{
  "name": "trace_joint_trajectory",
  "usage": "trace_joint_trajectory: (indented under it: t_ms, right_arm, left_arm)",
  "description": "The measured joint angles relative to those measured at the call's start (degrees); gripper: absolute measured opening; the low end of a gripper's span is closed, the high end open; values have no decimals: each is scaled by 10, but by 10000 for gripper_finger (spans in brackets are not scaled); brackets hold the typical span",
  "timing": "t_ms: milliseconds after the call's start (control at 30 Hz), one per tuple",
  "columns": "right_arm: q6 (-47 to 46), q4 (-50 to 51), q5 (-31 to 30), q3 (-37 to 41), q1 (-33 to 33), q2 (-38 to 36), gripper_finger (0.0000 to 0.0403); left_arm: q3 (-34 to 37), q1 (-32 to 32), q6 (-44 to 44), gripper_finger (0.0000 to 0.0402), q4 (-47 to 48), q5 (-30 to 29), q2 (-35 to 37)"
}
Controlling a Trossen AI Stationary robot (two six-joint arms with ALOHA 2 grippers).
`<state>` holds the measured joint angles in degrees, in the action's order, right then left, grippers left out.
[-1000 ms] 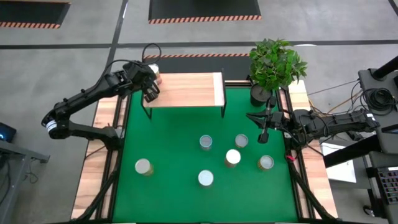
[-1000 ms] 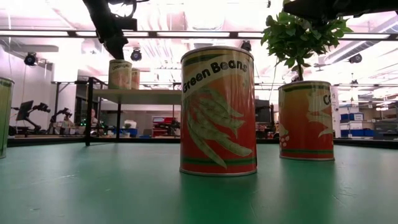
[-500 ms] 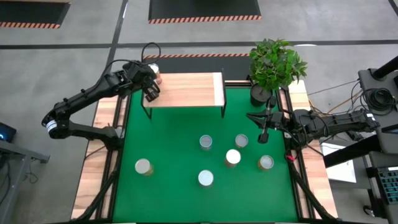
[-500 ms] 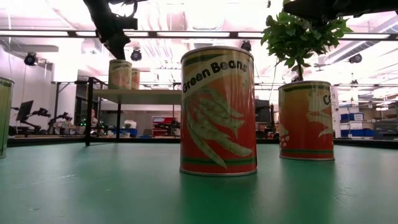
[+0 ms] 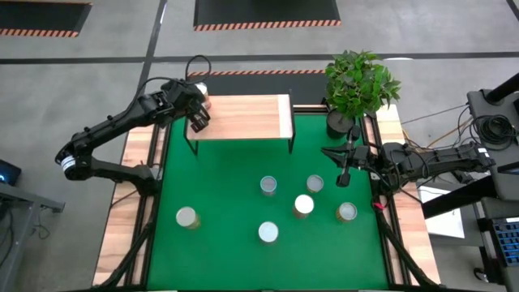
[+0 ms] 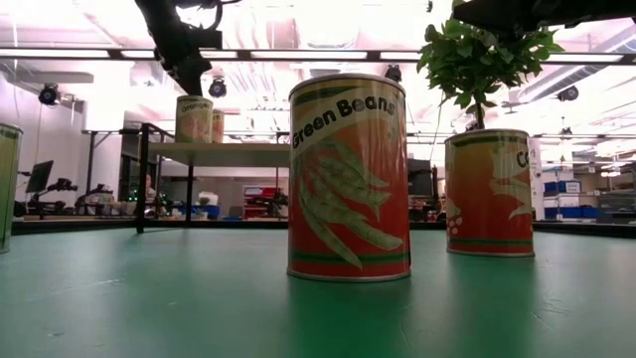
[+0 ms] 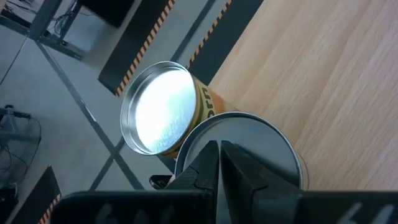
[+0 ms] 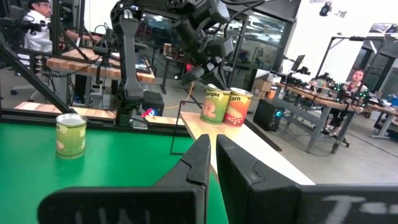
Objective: Pick and place cans onto a shelf
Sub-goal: Put the orange can on the shelf, then put the pear can on the shelf
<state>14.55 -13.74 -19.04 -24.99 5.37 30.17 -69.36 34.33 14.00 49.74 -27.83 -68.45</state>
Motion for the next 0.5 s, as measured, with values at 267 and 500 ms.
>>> trace_joint_trajectory:
  t_ms: [267,500]
  right_arm:
    - [0,0,0,0,0,0,18]
    - [8,-5,0,0,0,0,18]
  left_arm:
    - [-32,-6,-44,0,16,0,9]
    - [-94,-92,-154,0,55,100,23]
